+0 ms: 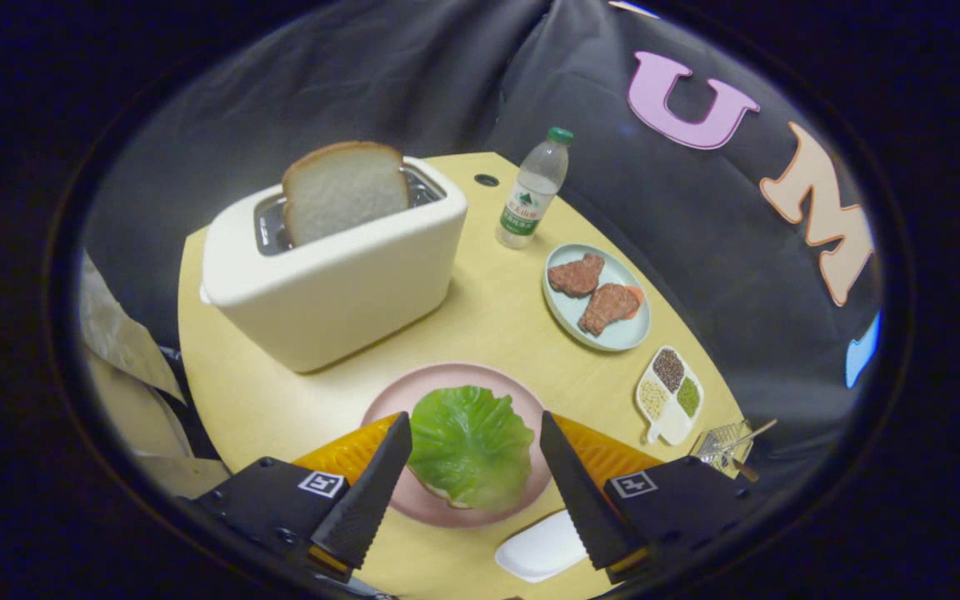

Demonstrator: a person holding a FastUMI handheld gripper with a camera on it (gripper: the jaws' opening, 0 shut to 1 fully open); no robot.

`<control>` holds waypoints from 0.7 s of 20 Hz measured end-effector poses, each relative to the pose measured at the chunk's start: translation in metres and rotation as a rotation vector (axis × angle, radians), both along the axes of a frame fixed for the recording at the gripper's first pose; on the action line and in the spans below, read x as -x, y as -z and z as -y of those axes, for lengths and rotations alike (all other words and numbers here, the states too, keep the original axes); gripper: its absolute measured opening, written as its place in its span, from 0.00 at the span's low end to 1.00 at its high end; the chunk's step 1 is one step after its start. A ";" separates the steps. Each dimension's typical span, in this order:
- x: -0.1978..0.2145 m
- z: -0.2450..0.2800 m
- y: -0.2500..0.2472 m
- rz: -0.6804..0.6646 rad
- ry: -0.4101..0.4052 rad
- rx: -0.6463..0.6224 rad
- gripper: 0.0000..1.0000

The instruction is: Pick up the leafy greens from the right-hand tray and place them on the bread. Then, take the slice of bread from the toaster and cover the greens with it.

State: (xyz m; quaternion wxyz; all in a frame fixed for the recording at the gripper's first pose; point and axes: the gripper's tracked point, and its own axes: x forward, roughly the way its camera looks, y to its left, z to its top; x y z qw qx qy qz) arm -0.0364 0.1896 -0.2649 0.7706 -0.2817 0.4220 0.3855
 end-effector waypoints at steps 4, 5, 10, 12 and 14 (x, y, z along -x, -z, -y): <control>-0.003 -0.024 -0.029 0.013 0.029 -0.032 0.99; -0.005 -0.033 -0.038 0.016 0.037 -0.048 0.99; -0.003 -0.077 -0.068 -0.021 0.096 -0.125 0.99; -0.004 -0.091 -0.073 -0.042 0.124 -0.149 0.99; -0.001 -0.105 -0.078 -0.080 0.159 -0.176 0.99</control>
